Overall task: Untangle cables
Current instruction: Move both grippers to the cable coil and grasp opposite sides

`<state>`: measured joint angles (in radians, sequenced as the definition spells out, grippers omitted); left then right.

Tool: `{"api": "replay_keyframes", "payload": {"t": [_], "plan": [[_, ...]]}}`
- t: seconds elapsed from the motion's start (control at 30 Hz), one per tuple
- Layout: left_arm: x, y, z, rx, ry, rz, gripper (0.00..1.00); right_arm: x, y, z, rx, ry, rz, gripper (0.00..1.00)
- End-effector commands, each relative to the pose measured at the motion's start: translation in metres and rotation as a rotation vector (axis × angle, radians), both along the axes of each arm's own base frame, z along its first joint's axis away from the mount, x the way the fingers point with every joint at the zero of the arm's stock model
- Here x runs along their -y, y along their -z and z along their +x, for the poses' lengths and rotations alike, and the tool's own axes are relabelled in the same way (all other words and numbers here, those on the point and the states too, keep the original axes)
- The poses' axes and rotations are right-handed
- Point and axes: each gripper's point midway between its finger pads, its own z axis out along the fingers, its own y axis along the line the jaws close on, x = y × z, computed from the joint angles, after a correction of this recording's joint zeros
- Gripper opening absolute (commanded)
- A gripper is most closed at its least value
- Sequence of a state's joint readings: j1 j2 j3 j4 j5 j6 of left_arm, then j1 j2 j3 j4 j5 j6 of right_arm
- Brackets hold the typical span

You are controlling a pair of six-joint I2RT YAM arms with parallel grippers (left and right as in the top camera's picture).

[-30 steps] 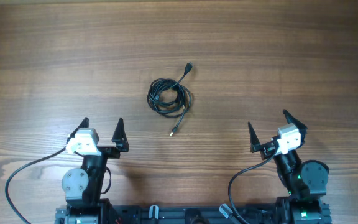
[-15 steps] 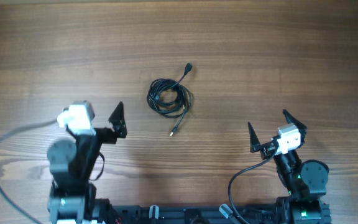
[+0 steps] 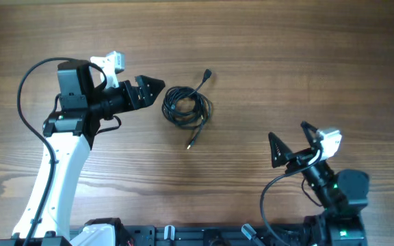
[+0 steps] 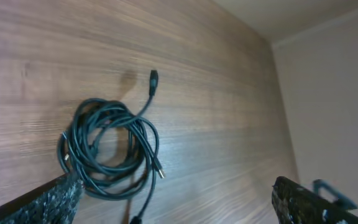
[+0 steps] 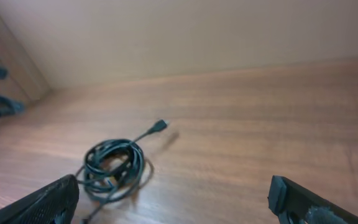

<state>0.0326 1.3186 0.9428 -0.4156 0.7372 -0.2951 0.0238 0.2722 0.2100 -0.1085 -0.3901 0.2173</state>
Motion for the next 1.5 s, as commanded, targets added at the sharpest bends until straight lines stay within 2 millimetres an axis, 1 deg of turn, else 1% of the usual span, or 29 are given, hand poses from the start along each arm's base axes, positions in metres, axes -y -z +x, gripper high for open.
{"api": "replay_keyframes", "payload": {"t": [0.0,0.03,0.07,0.13,0.17,0.23,0.33,0.37,0.4,0.43,0.47,0.53,0.6,0.63,0.7,0.77,0.87,1.03,1.1,1.13,1.17,1.2,1.23,1.27,1.3,1.33,1.37,1.4,1.47], "plan": [[0.005,-0.003,-0.003,-0.014,0.025,-0.028,1.0,-0.01,-0.041,0.012,-0.06,-0.055,0.025,1.0],[0.004,-0.001,-0.002,-0.016,0.018,-0.022,1.0,-0.011,-0.05,0.02,-0.106,-0.058,0.025,1.0],[0.0,0.003,0.0,-0.024,-0.005,0.0,0.95,-0.012,-0.06,0.031,-0.165,-0.072,-0.003,1.0],[-0.01,0.014,0.004,-0.085,-0.091,0.023,0.83,-0.013,-0.074,0.044,-0.228,-0.085,-0.047,1.0],[-0.019,0.025,0.006,-0.151,-0.183,0.046,0.83,-0.013,-0.085,0.051,-0.279,-0.097,-0.077,1.0],[-0.016,0.04,0.007,-0.201,-0.237,0.101,0.82,-0.013,-0.101,0.065,-0.366,-0.123,-0.127,1.0],[-0.011,0.065,0.003,-0.289,-0.335,0.197,0.82,-0.013,-0.112,0.082,-0.412,-0.146,-0.174,1.0],[-0.009,0.07,0.001,-0.311,-0.355,0.21,0.82,-0.014,-0.113,0.088,-0.414,-0.144,-0.155,1.0],[-0.007,0.077,0.0,-0.335,-0.38,0.225,0.81,-0.018,-0.111,0.09,-0.45,-0.142,-0.087,1.0],[-0.002,0.087,-0.001,-0.374,-0.417,0.234,0.76,-0.021,-0.108,0.092,-0.493,-0.126,-0.019,1.0],[0.0,0.093,-0.002,-0.398,-0.447,0.238,0.74,-0.021,-0.106,0.095,-0.508,-0.116,0.002,1.0],[0.011,0.107,-0.002,-0.444,-0.49,0.238,0.59,-0.021,-0.098,0.099,-0.535,-0.114,0.006,1.0],[0.028,0.122,-0.002,-0.489,-0.511,0.214,0.49,-0.021,-0.087,0.102,-0.572,-0.114,0.007,1.0],[0.034,0.127,-0.002,-0.504,-0.526,0.206,0.47,-0.021,-0.082,0.103,-0.593,-0.114,0.007,1.0],[0.04,0.144,-0.002,-0.561,-0.639,0.186,0.41,-0.021,-0.069,0.105,-0.642,-0.114,0.008,0.99],[0.047,0.155,0.007,-0.558,-0.71,0.156,0.39,-0.021,-0.058,0.106,-0.679,-0.114,0.008,0.99],[0.058,0.163,0.016,-0.543,-0.715,0.122,0.38,-0.021,-0.056,0.107,-0.687,-0.114,0.008,0.99],[0.052,0.189,0.019,-0.559,-0.787,0.15,0.37,-0.021,-0.054,0.106,-0.694,-0.114,0.008,0.99],[0.051,0.198,0.017,-0.574,-0.786,0.17,0.31,-0.021,-0.054,0.106,-0.694,-0.113,0.008,0.99],[0.051,0.2,0.016,-0.579,-0.786,0.176,0.24,-0.021,-0.054,0.106,-0.694,-0.113,0.008,0.99],[0.051,0.2,0.016,-0.578,-0.786,0.175,0.13,-0.021,-0.054,0.106,-0.694,-0.114,0.008,0.99],[0.052,0.2,0.018,-0.571,-0.782,0.17,0.05,-0.021,-0.054,0.106,-0.693,-0.113,0.007,0.98],[0.058,0.197,0.02,-0.564,-0.746,0.157,0.04,-0.02,-0.053,0.107,-0.693,-0.107,0.004,0.99],[0.066,0.191,0.024,-0.527,-0.662,0.16,0.04,-0.02,-0.053,0.107,-0.693,-0.107,0.004,0.99],[0.076,0.181,0.028,-0.49,-0.577,0.149,0.04,-0.02,-0.054,0.107,-0.692,-0.107,0.004,0.99],[0.089,0.164,0.032,-0.444,-0.476,0.118,0.04,-0.02,-0.054,0.107,-0.689,-0.108,0.004,0.99],[0.102,0.141,0.037,-0.388,-0.377,0.077,0.04,-0.02,-0.054,0.108,-0.688,-0.108,0.003,0.99],[0.109,0.122,0.039,-0.34,-0.306,0.049,0.04,-0.02,-0.054,0.107,-0.688,-0.108,0.004,0.99],[0.109,0.074,0.044,-0.253,-0.229,-0.031,0.04,-0.022,-0.055,0.107,-0.689,-0.119,0.009,0.98]]}}
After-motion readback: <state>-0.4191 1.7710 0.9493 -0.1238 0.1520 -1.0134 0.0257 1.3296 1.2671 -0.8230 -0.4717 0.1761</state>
